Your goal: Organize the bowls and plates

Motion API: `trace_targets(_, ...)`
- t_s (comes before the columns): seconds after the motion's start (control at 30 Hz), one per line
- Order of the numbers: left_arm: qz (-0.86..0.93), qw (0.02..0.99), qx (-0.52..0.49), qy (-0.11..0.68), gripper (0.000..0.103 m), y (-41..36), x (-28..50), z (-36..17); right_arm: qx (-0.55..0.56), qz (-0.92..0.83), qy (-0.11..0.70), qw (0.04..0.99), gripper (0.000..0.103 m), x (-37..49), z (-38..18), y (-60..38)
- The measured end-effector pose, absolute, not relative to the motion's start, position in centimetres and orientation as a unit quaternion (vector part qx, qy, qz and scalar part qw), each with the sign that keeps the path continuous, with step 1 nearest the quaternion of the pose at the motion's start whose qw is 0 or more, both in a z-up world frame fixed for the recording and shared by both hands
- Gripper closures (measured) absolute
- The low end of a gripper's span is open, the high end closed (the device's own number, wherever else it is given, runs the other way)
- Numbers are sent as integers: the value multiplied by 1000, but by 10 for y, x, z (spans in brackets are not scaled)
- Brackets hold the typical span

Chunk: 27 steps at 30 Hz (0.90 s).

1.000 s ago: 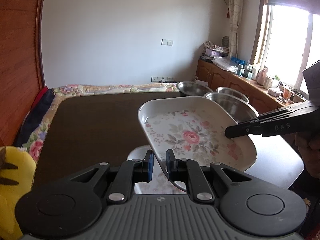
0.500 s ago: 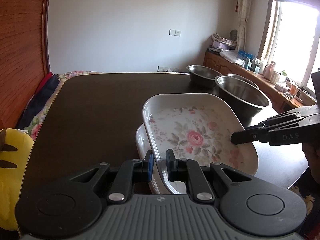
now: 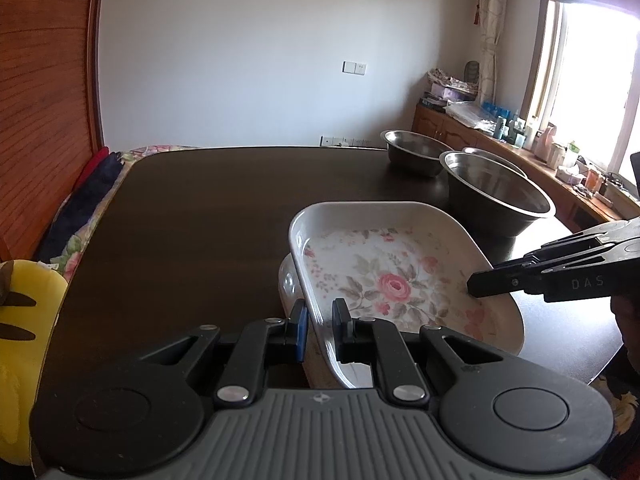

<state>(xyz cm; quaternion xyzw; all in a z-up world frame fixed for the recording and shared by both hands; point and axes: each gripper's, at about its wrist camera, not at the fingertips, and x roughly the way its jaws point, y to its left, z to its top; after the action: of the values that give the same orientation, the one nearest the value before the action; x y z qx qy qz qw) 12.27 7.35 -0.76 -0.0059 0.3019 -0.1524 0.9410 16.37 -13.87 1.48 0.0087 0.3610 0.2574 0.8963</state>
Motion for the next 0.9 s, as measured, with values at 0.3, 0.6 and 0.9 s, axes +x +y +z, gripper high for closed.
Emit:
trace_targets(0.3, -141, 944, -6, 299, 63, 82, 120, -11, 2, 250, 351, 902, 89, 166, 22, -137)
trace_targets(0.6, -137, 953, -13, 269, 63, 83, 112, -1, 6, 244, 287, 926, 89, 146, 30, -158)
trace_targets(0.9, -152, 964, 11, 216, 43, 44, 100, 15, -20, 190, 189, 963, 89, 111, 46, -197)
